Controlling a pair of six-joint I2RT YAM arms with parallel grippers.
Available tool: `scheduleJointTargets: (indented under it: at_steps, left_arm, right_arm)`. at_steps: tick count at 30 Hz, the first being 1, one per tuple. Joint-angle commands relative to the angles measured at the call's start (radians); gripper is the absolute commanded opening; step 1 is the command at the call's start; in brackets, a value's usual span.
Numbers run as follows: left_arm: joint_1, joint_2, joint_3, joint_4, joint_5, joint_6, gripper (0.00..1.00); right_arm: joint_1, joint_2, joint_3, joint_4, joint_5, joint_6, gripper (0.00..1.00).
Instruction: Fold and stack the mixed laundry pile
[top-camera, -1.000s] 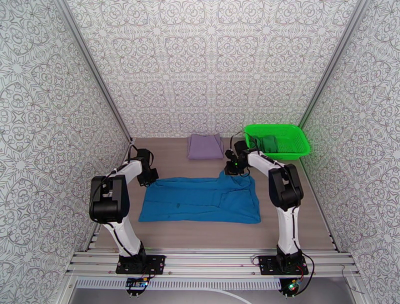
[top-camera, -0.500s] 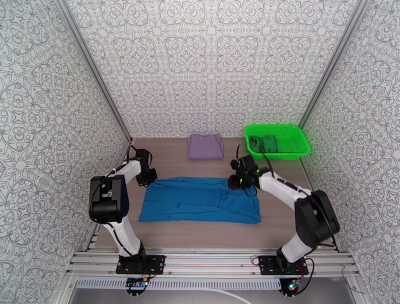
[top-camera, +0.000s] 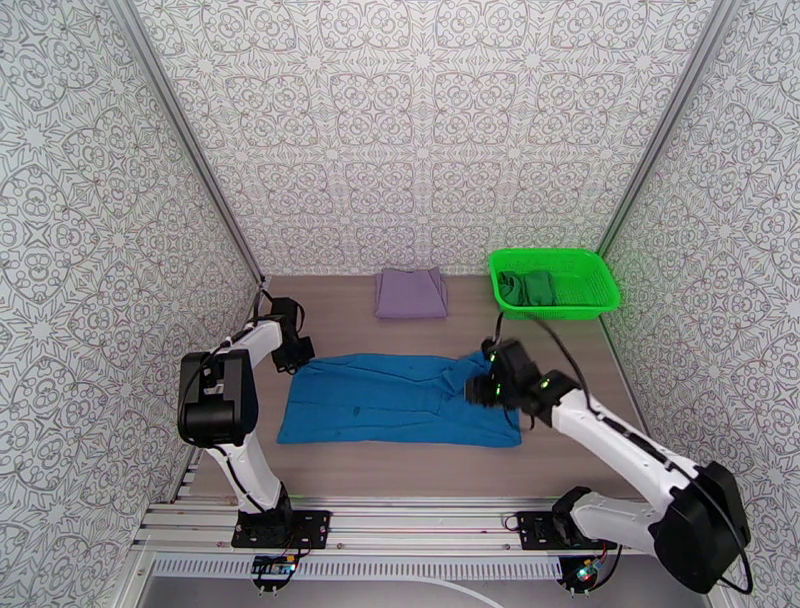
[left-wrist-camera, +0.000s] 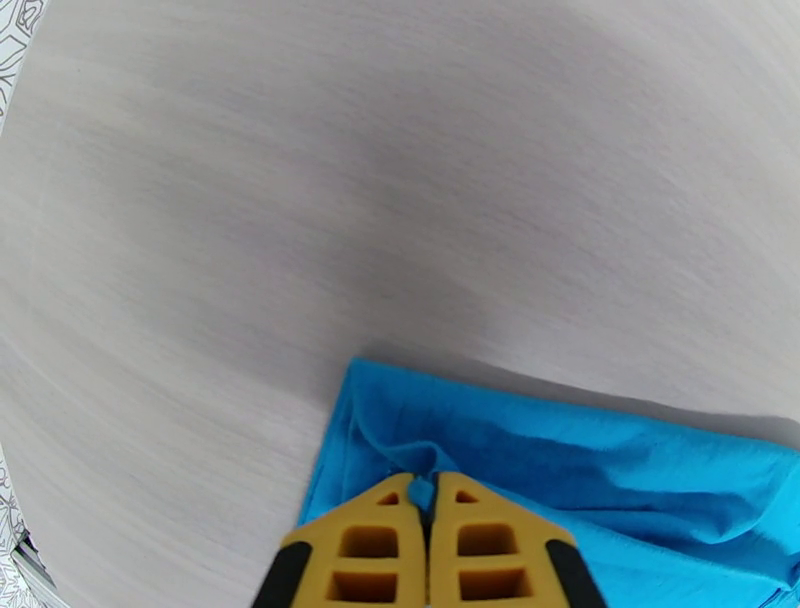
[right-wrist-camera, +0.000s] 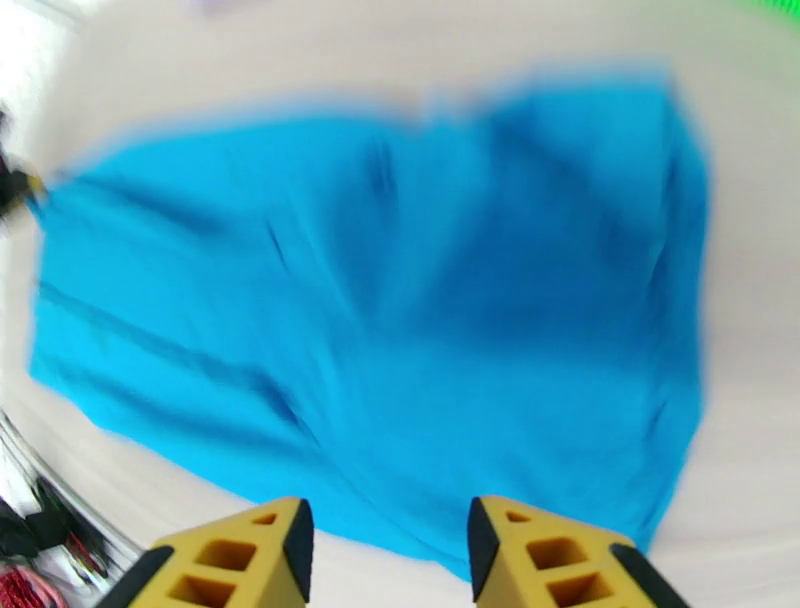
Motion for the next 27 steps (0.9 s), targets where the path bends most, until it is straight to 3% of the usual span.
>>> scheduleJointTargets:
  at_steps: [1,7,12,16,21,24,27]
  left_arm:
    - [0.003,-0.002,0.014,-0.001,-0.038,0.006,0.00]
    - [0.009,0.020,0.034,-0.020,-0.043,-0.007,0.00]
    - [-0.002,0.018,0.037,-0.054,-0.070,-0.018,0.03]
    - [-0.019,0.013,0.031,-0.064,-0.073,-0.022,0.28]
    - [-0.039,-0.020,0.032,-0.074,-0.072,-0.029,0.61]
    - [-0.046,-0.049,0.046,-0.090,-0.073,-0.034,0.68]
    - [-0.050,-0.077,0.063,-0.111,-0.080,-0.039,0.75]
  right_arm:
    - [-0.073,0.141,0.149,-0.044,0.014,-0.116,0.44]
    - [-0.141,0.481,0.383,-0.068,-0.071,-0.200,0.41]
    - [-0.142,0.560,0.337,-0.027,-0.163,-0.161,0.45]
    - [-0.142,0.563,0.255,0.030,-0.229,-0.139,0.41]
    - [-0.142,0.480,0.144,0.087,-0.290,-0.117,0.18]
    - [-0.140,0.404,0.064,0.092,-0.316,-0.119,0.11]
    - [-0.134,0.318,-0.049,0.099,-0.342,-0.117,0.10]
